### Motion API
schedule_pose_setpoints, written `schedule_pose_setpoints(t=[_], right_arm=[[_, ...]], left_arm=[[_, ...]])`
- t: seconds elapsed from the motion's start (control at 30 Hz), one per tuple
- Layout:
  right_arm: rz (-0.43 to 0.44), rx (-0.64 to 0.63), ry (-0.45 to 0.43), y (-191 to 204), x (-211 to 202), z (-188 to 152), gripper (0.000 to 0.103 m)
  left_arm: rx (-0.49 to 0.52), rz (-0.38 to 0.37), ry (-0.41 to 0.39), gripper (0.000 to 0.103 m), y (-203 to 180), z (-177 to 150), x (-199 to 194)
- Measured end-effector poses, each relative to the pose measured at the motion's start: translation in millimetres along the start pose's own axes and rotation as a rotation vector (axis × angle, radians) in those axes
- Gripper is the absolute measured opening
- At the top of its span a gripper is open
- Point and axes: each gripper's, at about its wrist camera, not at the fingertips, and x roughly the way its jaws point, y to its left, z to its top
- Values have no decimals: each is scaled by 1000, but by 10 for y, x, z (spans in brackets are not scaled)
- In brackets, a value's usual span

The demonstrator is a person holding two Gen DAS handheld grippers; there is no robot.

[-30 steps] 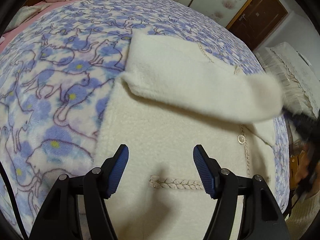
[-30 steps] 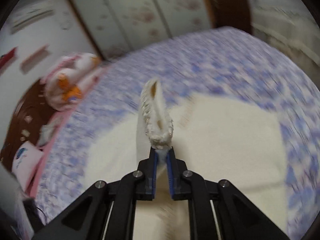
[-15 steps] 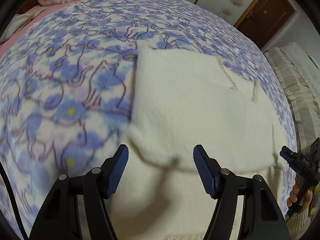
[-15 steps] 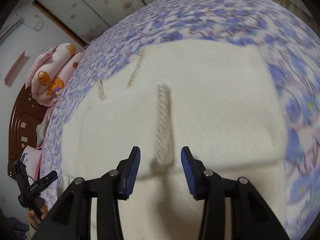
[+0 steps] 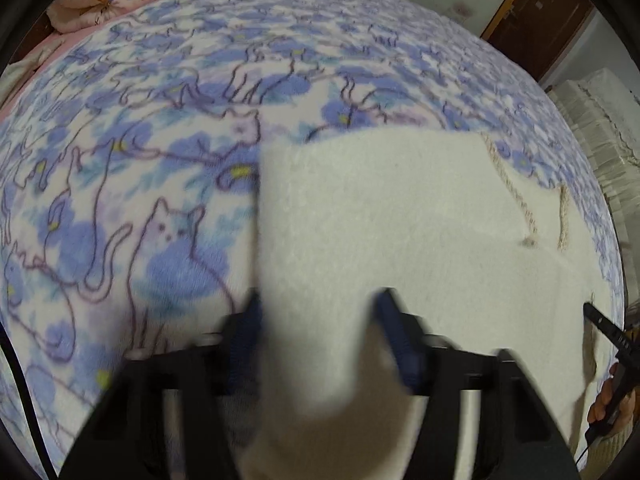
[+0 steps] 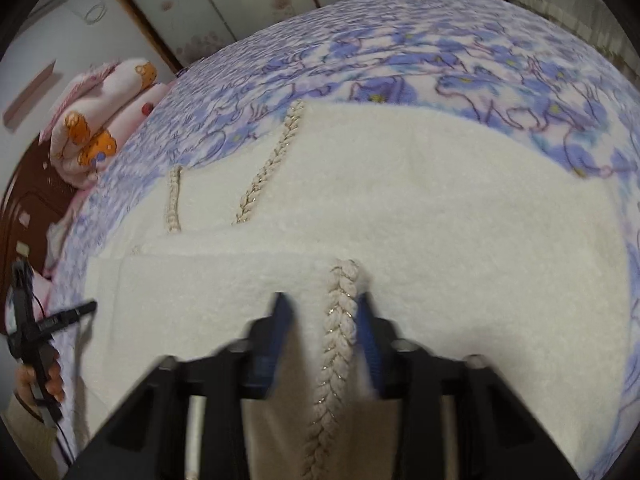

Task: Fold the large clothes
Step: 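Grasp the folded side edge with the left gripper and smooth it flat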

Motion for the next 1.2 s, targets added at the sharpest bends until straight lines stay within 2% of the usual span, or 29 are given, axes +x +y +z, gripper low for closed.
schedule_pose_setpoints(t=[0.03, 0.07, 0.17, 0.23, 0.3, 0.4, 0.5, 0.6, 0.67, 0.73, 0.83, 0.97, 1.1, 1.2], right_arm=[[3, -7, -12, 10, -34, 13, 14], [7, -10, -40, 26, -97, 36, 14], [34, -8, -162, 81, -322, 167, 13], [9, -20, -219, 122, -362, 268, 13], [-26, -2, -184, 88, -192, 347, 13], [-82, 1, -49, -2, 235, 308, 15], [-70, 40, -58, -20, 150, 268, 21], [-45, 72, -79, -27, -87, 229, 22], [-38, 68, -113, -2, -281, 156, 27], [-32, 57, -135, 48, -454, 51, 28], [-16, 21, -129, 216, -567, -132, 28], [-9, -51, -76, 596, -510, -433, 28], [66, -102, -41, 987, -442, -628, 28], [114, -132, -10, 1245, -319, -686, 28]], left_arm=[[-2, 29, -13, 19, -14, 24, -11], [-2, 43, -30, 14, -36, 48, -29], [31, 86, -103, 11, -159, 79, -103], [44, 109, -143, 11, -227, 79, -118], [24, 119, -166, 11, -213, 86, -102], [15, 125, -160, 12, -120, 64, 31], [16, 84, -149, 17, -31, 29, 36], [-65, 13, -103, 26, 128, 59, -75], [-117, -8, -113, 26, 215, 50, -243], [-129, 1, -141, 27, 233, 1, -425], [-91, -2, -160, 27, 85, -133, -625], [-13, -67, -146, 27, -309, -426, -724], [79, -123, -138, 27, -797, -750, -614], [80, -132, -96, 27, -930, -861, -394]])
